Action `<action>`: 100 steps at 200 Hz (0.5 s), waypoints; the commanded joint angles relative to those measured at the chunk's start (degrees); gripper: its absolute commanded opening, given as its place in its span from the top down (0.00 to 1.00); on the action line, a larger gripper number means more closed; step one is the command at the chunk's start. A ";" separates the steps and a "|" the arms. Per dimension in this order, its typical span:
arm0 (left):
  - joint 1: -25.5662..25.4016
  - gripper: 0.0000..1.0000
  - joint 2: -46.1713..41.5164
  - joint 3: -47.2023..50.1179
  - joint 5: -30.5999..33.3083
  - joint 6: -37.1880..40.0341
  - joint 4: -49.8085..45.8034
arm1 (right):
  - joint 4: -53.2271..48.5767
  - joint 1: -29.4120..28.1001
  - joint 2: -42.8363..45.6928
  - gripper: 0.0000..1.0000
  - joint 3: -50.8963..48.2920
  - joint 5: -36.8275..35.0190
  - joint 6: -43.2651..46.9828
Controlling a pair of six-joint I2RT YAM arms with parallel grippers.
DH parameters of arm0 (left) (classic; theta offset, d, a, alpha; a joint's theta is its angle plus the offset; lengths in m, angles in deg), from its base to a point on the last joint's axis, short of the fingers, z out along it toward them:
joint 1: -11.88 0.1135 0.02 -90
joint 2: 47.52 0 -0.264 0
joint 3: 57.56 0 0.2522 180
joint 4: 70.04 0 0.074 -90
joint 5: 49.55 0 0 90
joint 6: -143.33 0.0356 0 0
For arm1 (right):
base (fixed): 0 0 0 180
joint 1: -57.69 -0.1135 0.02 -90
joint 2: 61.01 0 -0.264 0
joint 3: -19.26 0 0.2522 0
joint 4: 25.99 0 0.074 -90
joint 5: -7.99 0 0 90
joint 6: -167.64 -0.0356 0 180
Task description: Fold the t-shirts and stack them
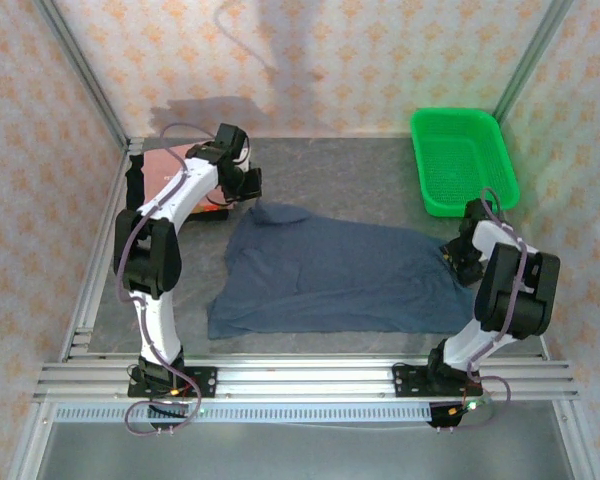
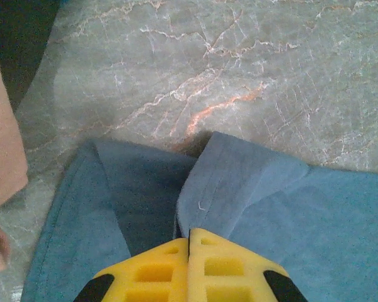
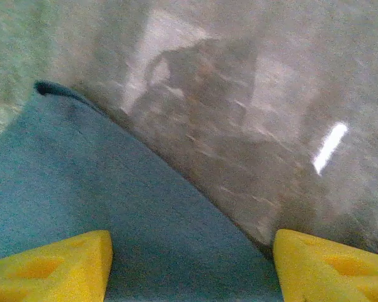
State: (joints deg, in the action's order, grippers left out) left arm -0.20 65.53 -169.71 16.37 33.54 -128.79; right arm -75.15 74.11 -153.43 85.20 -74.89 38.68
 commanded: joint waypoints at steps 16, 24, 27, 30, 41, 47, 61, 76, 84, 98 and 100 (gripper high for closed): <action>-0.60 1.00 -3.12 2.15 -1.44 0.68 1.73 | -3.14 0.03 4.10 0.28 0.52 -4.87 0.21; -0.75 1.00 -3.19 2.15 -2.03 0.78 1.91 | -3.57 0.22 3.92 0.28 2.00 -5.32 1.49; -0.91 1.00 -3.26 2.09 -2.19 0.83 1.97 | -3.88 0.42 3.80 0.27 2.63 -5.49 2.08; -0.99 1.00 -3.21 2.00 -2.40 0.88 2.01 | -4.15 0.56 3.56 0.27 3.33 -5.69 2.65; -1.62 1.00 -3.04 1.72 -2.94 1.30 2.06 | -4.59 1.28 2.90 0.26 5.43 -5.52 4.73; -1.98 1.00 -3.02 1.57 -3.21 1.59 2.02 | -4.15 1.82 2.65 0.26 6.20 -4.97 5.91; -2.75 1.00 -2.71 1.27 -3.48 2.10 1.84 | -3.27 3.08 1.74 0.25 7.92 -3.15 8.53; -3.29 1.00 -2.58 1.53 -3.61 2.42 1.95 | -1.99 4.45 0.68 0.25 8.97 -1.39 10.44; -3.46 1.00 -2.58 1.83 -3.61 2.47 1.98 | -1.32 5.07 0.06 0.25 9.56 -0.42 10.97; -3.66 1.00 -2.73 2.35 -3.70 2.55 2.10 | -0.52 5.93 -1.32 0.28 10.43 1.23 11.90; -3.66 1.00 -2.72 2.40 -3.70 2.56 2.10 | -0.48 6.04 -1.57 0.28 10.58 1.37 12.05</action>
State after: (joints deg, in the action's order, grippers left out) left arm -3.52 64.49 -168.23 13.62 34.42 -127.81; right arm -76.44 78.73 -152.38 94.03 -75.72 46.79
